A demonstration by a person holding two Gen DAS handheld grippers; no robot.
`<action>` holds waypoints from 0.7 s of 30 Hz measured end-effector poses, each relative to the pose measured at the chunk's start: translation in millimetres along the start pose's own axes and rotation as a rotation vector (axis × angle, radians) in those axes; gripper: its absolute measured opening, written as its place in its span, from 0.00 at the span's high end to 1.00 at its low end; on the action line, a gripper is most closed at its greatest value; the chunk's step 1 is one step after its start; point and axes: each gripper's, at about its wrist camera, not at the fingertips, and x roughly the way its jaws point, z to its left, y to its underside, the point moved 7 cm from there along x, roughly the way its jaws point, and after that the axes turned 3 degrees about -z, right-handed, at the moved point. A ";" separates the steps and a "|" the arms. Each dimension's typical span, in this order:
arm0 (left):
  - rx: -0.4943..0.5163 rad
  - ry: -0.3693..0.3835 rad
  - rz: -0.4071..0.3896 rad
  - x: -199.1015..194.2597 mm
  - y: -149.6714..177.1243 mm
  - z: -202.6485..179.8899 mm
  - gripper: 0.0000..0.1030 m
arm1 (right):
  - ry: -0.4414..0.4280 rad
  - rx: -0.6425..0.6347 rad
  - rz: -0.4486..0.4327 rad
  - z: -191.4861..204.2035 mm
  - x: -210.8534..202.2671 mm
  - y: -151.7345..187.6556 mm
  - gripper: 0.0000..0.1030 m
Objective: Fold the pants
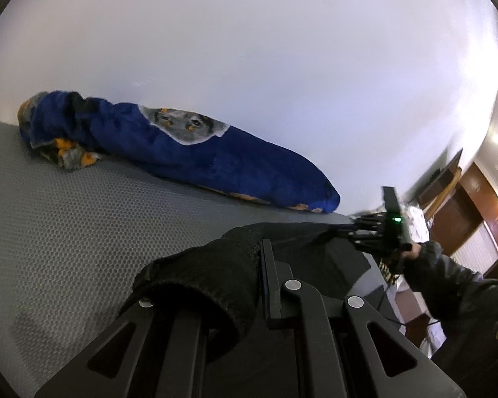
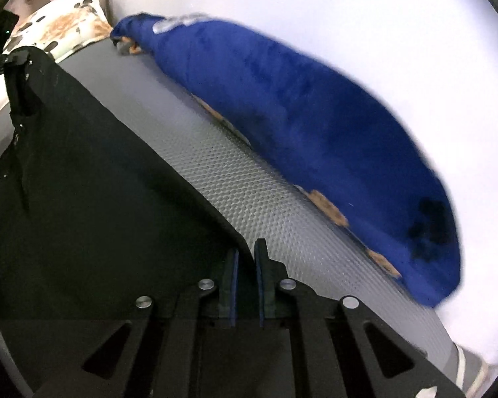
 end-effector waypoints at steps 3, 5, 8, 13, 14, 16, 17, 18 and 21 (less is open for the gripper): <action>0.029 0.021 0.025 -16.0 10.8 -12.0 0.90 | 0.015 0.039 -0.029 2.3 -35.2 14.1 0.94; 0.054 0.029 0.042 -26.2 20.3 -20.2 0.90 | 0.010 0.068 -0.039 13.6 -61.0 31.5 0.94; 0.083 0.044 0.088 -41.7 42.1 -32.2 0.89 | -0.001 0.089 -0.027 26.8 -83.2 61.4 0.94; 0.131 0.032 0.187 -60.2 90.8 -44.1 0.87 | -0.060 0.148 0.033 73.9 -96.3 118.5 0.94; 0.142 0.022 0.208 -62.9 100.9 -44.4 0.87 | -0.082 0.169 0.042 81.2 -95.8 127.5 0.94; 0.148 0.007 0.260 -68.5 125.6 -42.9 0.86 | -0.094 0.174 0.066 93.8 -91.5 143.9 0.94; 0.142 0.003 0.283 -70.0 136.8 -41.5 0.86 | -0.102 0.184 0.080 101.3 -86.1 153.7 0.94; 0.137 -0.006 0.311 -70.6 149.5 -39.7 0.85 | -0.111 0.195 0.092 106.7 -82.5 158.9 0.94; 0.143 -0.059 0.411 -66.0 188.6 -29.7 0.80 | -0.118 0.196 0.149 120.2 -58.4 179.7 0.94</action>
